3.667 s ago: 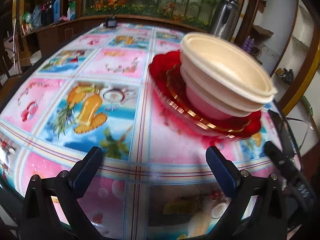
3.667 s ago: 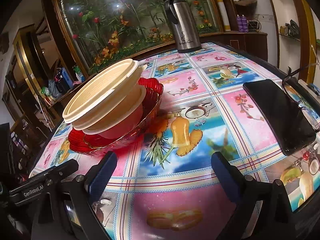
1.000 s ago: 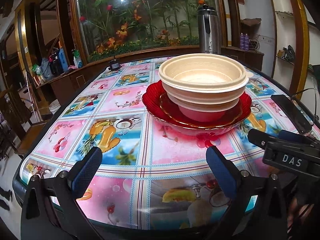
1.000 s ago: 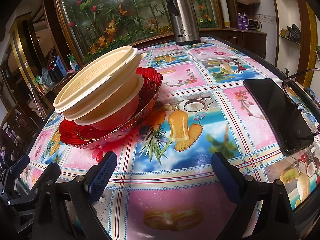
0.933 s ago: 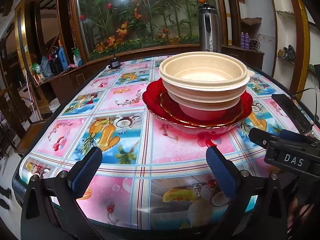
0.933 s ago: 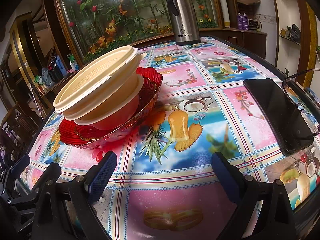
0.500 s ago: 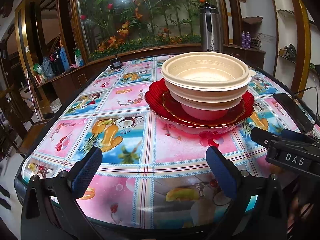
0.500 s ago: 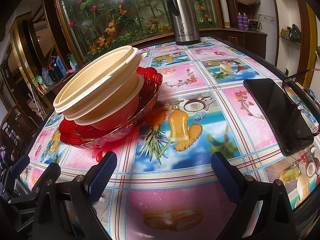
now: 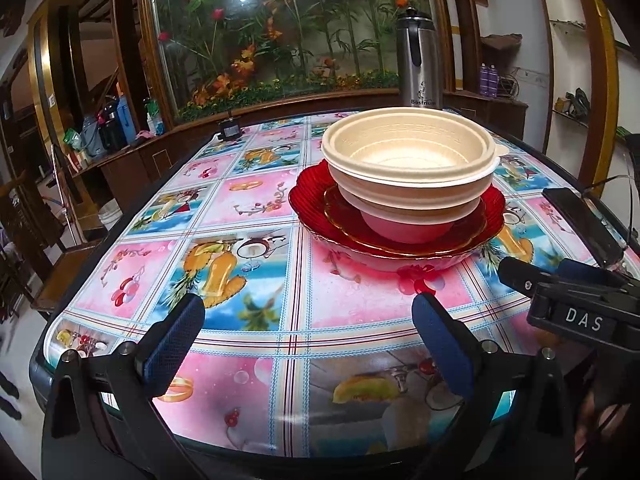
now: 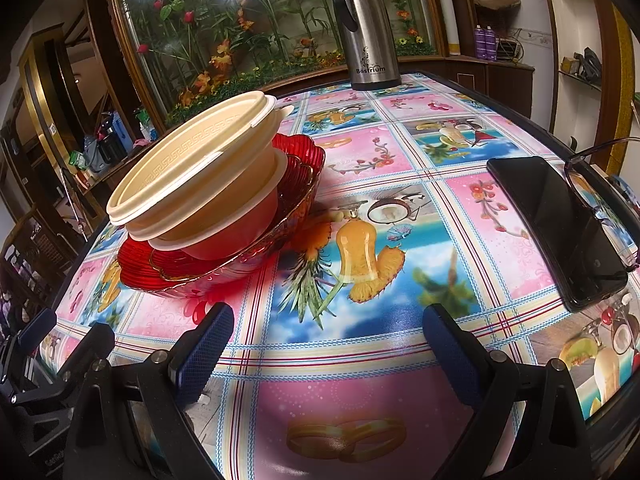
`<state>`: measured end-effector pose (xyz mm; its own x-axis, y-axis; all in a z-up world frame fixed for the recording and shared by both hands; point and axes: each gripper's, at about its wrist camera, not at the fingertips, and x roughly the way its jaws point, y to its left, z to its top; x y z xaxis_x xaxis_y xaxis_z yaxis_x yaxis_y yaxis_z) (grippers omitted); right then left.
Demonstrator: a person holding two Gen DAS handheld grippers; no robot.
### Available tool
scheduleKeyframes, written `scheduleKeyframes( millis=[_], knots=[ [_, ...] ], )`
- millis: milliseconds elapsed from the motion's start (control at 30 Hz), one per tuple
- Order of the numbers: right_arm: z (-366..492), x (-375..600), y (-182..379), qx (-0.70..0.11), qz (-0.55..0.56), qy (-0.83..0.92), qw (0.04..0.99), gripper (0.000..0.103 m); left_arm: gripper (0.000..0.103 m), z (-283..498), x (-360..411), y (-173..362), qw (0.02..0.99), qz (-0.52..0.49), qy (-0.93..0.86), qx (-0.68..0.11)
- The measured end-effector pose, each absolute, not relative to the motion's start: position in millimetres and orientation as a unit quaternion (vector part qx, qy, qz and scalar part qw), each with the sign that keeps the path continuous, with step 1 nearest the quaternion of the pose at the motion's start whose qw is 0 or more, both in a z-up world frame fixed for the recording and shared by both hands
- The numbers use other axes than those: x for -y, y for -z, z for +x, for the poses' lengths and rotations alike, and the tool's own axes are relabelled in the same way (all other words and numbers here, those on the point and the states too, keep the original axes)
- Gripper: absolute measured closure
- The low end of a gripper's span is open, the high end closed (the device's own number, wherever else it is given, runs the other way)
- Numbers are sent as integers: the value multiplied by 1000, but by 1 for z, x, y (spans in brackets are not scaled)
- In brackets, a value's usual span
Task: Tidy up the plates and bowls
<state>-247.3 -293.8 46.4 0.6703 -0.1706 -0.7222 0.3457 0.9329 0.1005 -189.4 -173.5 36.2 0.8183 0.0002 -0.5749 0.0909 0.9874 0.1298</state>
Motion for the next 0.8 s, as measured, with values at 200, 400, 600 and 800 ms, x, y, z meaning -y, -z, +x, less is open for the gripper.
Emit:
scheduleKeyframes(
  millis=[200, 400, 600, 800],
  knots=[
    [-247, 294, -46, -381, 115, 142, 907, 6, 0, -190, 175, -36, 950, 78, 26, -300],
    [-247, 294, -46, -381, 115, 142, 906, 6, 0, -190, 176, -35, 950, 78, 30, -302],
    [-247, 294, -46, -380, 115, 142, 907, 6, 0, -190, 176, -35, 949, 79, 28, -303],
    [-247, 294, -46, -380, 116, 142, 907, 6, 0, -190, 176, -35, 949, 77, 30, -305]
  ],
)
